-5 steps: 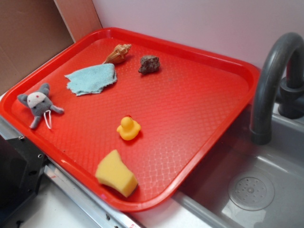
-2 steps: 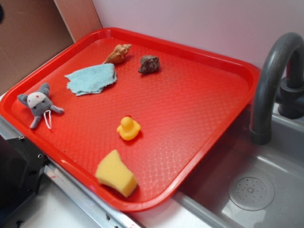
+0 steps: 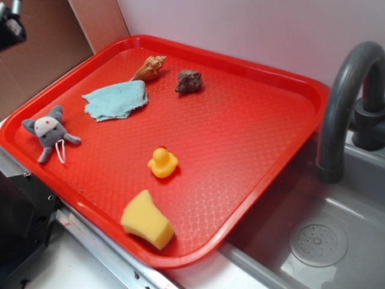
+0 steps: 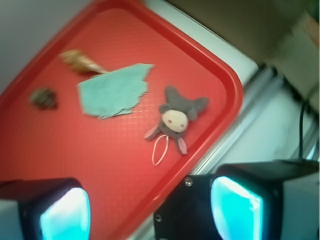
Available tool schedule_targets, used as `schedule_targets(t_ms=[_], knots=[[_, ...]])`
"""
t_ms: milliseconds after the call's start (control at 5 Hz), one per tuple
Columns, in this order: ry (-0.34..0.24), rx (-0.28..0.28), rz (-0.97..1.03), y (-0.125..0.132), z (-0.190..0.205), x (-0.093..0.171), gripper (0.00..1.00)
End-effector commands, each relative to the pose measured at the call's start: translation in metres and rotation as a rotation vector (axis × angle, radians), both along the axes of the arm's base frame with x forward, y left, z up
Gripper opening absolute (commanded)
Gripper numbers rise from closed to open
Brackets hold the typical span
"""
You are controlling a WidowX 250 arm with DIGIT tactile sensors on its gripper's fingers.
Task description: Grab the gray animal.
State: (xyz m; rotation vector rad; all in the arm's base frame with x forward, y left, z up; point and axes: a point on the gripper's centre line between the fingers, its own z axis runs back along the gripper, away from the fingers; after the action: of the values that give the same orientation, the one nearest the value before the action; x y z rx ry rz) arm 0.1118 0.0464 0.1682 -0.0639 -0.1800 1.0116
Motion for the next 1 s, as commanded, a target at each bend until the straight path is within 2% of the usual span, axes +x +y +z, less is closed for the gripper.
schedule_targets(t_ms=[0, 200, 400, 600, 800], knots=[[-0.022, 0.025, 0.488, 0.026, -0.052, 0.009, 1.0], [-0.057, 0.107, 0.54, 0.037, -0.068, 0.015, 1.0], [-0.063, 0.114, 0.544, 0.044, -0.085, 0.021, 1.0], [-0.032, 0.162, 0.548, 0.054, -0.108, 0.027, 1.0], [0.008, 0.162, 0.527, 0.058, -0.132, 0.03, 1.0]])
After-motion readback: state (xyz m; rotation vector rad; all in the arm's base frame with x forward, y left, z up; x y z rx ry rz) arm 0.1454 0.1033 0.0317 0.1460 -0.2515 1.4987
